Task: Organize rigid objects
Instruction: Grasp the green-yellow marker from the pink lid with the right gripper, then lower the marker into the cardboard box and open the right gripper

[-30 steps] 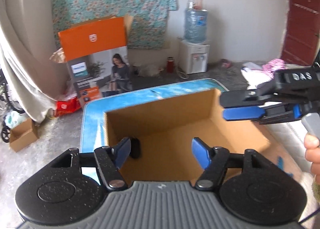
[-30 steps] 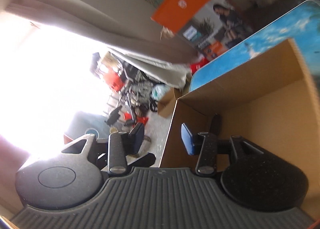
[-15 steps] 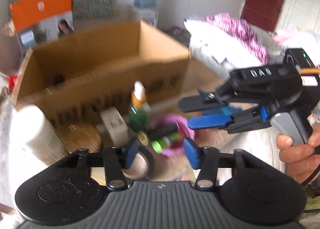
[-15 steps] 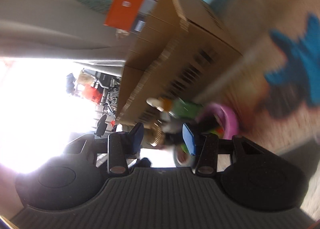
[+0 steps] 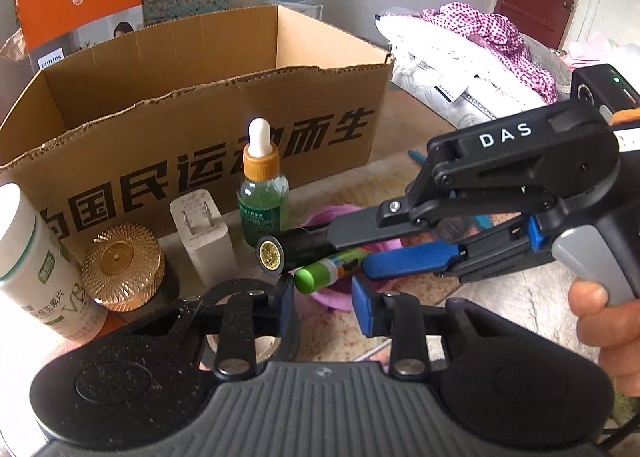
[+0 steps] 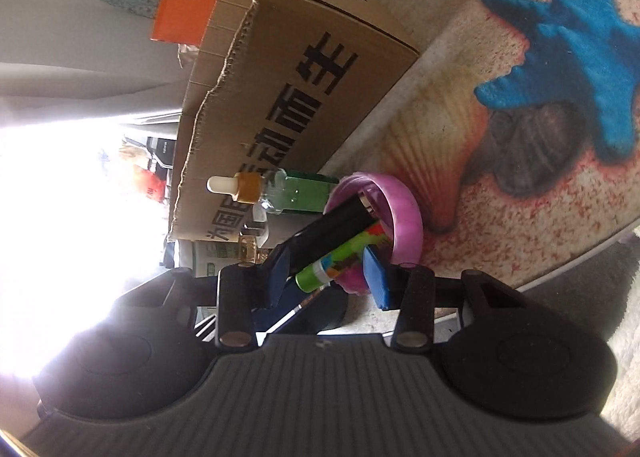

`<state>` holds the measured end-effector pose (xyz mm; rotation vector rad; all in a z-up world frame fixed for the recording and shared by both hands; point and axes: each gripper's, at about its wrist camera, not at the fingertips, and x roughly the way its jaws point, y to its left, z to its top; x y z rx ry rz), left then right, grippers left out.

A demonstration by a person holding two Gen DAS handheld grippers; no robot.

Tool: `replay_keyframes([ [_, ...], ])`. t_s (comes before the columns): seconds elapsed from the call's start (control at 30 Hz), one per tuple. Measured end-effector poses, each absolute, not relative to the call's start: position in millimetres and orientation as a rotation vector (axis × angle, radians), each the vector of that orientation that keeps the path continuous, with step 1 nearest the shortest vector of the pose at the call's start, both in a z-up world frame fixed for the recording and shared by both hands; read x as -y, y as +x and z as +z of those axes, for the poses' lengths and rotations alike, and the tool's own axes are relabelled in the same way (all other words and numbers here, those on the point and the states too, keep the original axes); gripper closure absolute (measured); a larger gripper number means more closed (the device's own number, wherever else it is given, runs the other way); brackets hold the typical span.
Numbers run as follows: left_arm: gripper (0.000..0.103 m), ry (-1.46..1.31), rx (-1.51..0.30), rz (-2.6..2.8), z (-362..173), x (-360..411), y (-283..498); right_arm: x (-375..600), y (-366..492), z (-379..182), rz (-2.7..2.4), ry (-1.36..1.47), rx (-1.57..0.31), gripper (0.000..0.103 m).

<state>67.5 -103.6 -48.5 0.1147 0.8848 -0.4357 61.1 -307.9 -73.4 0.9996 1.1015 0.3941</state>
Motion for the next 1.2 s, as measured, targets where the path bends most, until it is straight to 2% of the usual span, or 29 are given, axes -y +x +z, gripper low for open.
replay_keyframes([
  [0.27, 0.073, 0.114, -0.816, -0.535, -42, 107, 54, 304, 66, -64, 0.374, 0.977, -1.117, 0.063],
  [0.47, 0.079, 0.101, -0.858, -0.538, -48, 112, 60, 307, 70, -65, 0.355, 0.96, -1.13, 0.072],
  [0.73, 0.079, 0.106, -0.9, -0.527, -53, 116, 72, 313, 73, -72, 0.354, 0.968, -1.138, 0.081],
  [0.8, 0.083, 0.106, -0.903, -0.526, -54, 119, 74, 314, 75, -74, 0.35, 0.973, -1.135, 0.083],
  [1.2, 0.083, 0.121, -0.863, -0.549, -38, 122, 64, 319, 59, -59, 0.385, 0.97, -1.06, 0.087],
])
